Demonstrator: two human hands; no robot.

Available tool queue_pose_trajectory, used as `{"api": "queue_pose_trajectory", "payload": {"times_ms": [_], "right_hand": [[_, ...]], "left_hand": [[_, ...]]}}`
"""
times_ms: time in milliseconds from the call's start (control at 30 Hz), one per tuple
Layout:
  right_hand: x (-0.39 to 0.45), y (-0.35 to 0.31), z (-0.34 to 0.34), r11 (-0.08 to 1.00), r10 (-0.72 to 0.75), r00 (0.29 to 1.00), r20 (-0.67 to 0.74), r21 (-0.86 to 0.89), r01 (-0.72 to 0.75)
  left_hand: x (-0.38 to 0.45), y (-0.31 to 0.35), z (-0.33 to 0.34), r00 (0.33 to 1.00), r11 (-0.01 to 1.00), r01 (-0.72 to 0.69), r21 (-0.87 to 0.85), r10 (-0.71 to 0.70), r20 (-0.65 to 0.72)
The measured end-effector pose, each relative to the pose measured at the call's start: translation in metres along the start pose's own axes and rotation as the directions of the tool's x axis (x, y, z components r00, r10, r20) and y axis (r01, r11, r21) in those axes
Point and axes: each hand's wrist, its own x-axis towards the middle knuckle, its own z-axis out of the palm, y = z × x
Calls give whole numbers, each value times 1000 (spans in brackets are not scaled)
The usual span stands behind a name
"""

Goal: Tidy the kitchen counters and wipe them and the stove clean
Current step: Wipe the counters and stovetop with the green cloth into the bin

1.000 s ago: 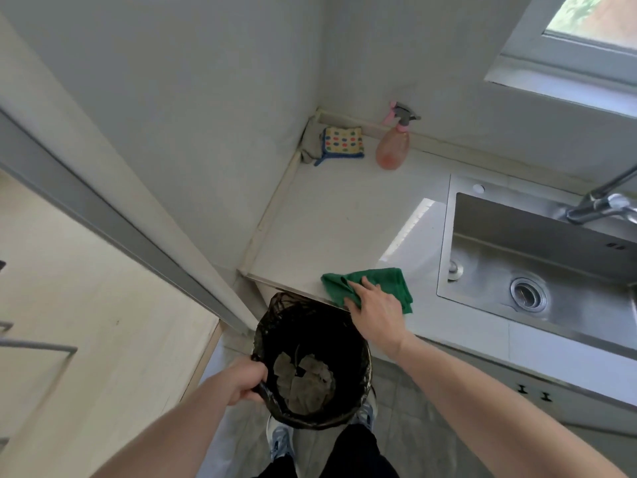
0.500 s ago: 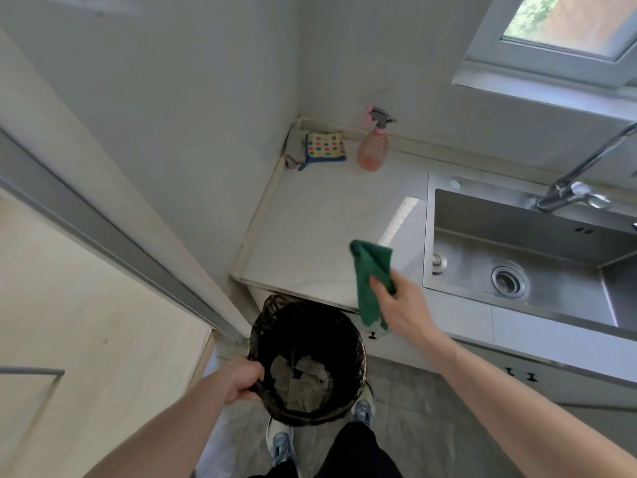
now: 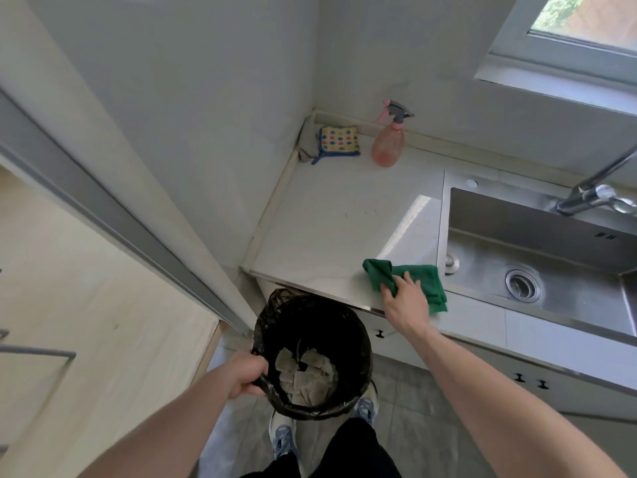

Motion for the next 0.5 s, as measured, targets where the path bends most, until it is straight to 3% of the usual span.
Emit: {"api": "queue_pose_trajectory", "payload": {"times_ms": [133, 233, 333, 500], "right_hand": [[-28, -33, 11, 984, -173, 983, 68, -24, 175], [-37, -61, -6, 939, -291, 957, 13, 195, 283], [-16, -95, -26, 888, -290, 952, -97, 343, 305], [47, -152, -22, 850, -428, 885, -186, 252, 464]], "left_hand": [[-4, -1, -2, 1000, 1000, -11, -24, 10, -23], [-2, -2, -6, 1000, 1000, -3, -26, 2, -26], [0, -1, -12, 999, 999, 13, -39, -14, -32], [7, -6, -25, 996, 998, 34, -57, -39, -75]]}}
